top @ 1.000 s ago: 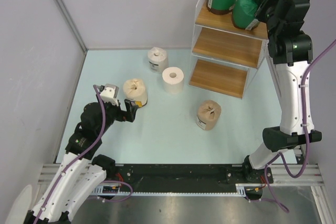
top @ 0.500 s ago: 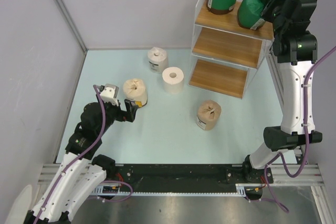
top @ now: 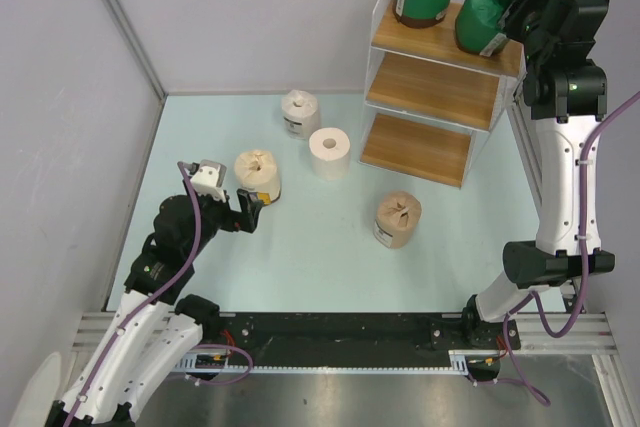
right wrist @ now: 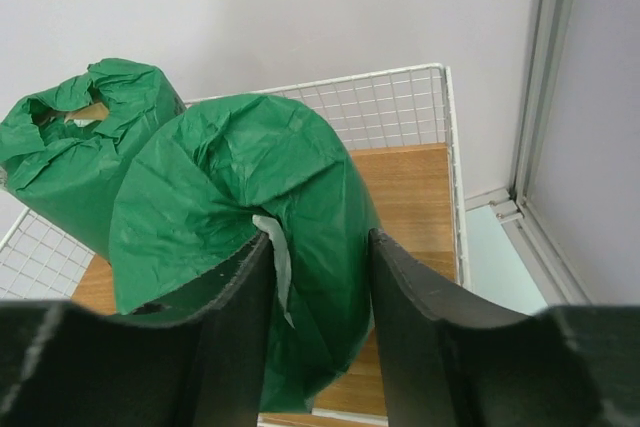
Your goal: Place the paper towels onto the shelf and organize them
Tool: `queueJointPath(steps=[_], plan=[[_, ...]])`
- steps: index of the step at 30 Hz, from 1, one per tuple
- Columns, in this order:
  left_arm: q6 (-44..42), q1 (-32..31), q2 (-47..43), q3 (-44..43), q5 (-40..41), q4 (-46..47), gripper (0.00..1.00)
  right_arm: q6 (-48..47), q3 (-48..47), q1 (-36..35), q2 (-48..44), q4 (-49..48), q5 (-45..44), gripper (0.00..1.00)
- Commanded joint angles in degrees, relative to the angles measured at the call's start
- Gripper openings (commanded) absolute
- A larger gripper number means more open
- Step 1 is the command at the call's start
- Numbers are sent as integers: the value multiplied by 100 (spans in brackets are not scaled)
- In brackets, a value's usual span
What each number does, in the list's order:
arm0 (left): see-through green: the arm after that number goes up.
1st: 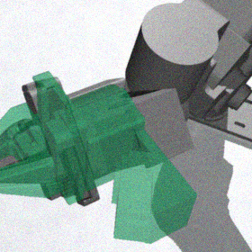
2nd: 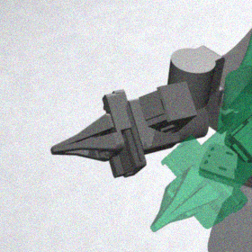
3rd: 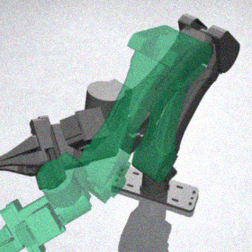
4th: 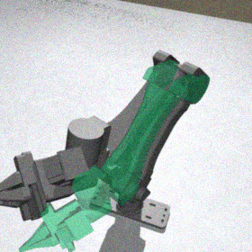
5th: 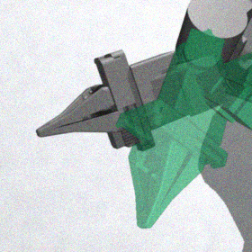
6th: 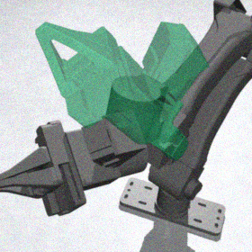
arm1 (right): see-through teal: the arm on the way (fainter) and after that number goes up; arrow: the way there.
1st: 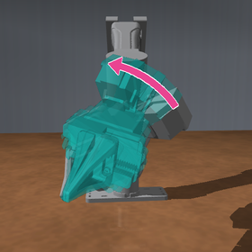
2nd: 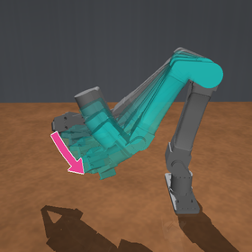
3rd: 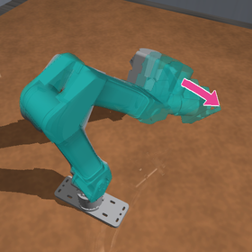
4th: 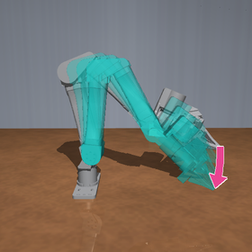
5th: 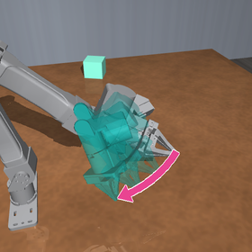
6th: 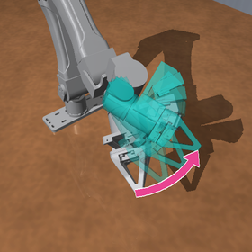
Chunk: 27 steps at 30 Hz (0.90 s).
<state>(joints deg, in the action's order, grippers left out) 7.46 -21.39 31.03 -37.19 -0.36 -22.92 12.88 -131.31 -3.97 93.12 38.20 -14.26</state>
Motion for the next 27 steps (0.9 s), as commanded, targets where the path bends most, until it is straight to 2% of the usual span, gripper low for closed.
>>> queueJointPath(steps=[1, 7, 15, 20, 24, 27], plan=[[-8, -41, 0, -16, 10, 94, 100, 100, 114, 27, -163, -277, 213, 53], [-8, -41, 18, -16, 10, 94, 100, 144, 123, 106, -128, -374, 248, 66], [-8, -41, -26, -34, 10, 77, 100, 293, 298, 352, -171, -664, 652, 71], [88, -41, -228, -130, -34, 59, 100, 531, 623, 686, -442, -997, 1241, 74], [360, -41, -273, -568, -297, 68, 100, 724, 1412, 818, -1049, -1665, 1549, 77], [598, -41, -71, -1112, -622, 147, 100, 803, 1485, 836, -1383, -1702, 1715, 78]])
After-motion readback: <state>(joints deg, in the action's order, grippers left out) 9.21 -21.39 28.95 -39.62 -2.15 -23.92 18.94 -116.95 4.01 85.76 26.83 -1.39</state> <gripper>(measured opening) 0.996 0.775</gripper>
